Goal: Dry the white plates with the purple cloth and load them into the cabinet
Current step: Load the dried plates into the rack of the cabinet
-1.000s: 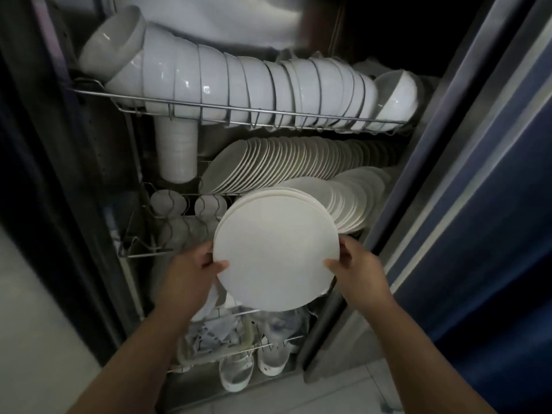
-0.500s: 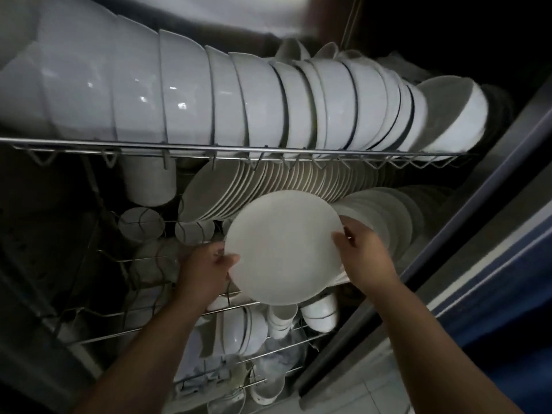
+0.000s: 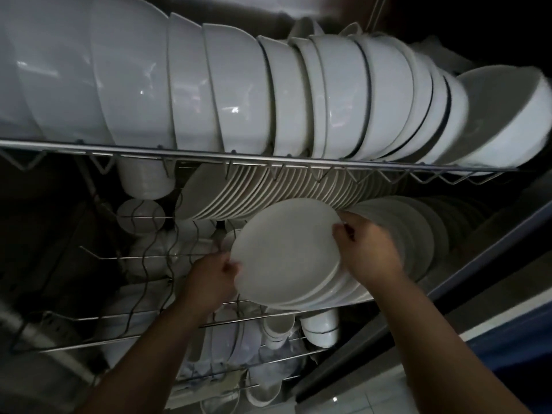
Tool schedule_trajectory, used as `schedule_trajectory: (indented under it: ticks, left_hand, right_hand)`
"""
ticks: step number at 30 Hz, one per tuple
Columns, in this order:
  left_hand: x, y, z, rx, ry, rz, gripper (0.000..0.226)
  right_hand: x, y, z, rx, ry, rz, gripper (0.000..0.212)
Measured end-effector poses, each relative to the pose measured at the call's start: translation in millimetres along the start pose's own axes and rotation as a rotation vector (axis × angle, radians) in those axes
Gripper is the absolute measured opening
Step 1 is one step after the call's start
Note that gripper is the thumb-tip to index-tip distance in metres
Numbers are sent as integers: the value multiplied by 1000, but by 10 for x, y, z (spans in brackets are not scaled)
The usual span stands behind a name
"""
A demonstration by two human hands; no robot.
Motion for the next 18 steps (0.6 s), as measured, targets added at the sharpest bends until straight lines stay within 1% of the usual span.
schedule_trajectory:
  ticks: [4,8,12,16,18]
  left_hand:
    - [-42,-7,-11,90,20,-15,24]
    - [-64,61,8,145,19,-18,24]
    - [-21,221,16,246,32,37,28]
    - [-31,227,20,287,28,26,25]
    - [-53,218,51,302,18,17,25]
  right_hand:
    - [8,108,-13,-47,-13,82,29]
    - [-5,239,-124,-205,7,132,36]
    - [-58,378,-227,-265,-12,175,40]
    - [-89,392,-290,-310,2,133,42]
    - [-121,395,-302,-289,-18,130,36]
Point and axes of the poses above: each hand's wrist, its own x-axis towards the middle knuckle, its own z-axis out of the back of the hand, y = z × x, the point moved 9 cm from there along x, towards the middle knuckle, and after that the axes turned 5 degrees about x, right-handed, at the moved point
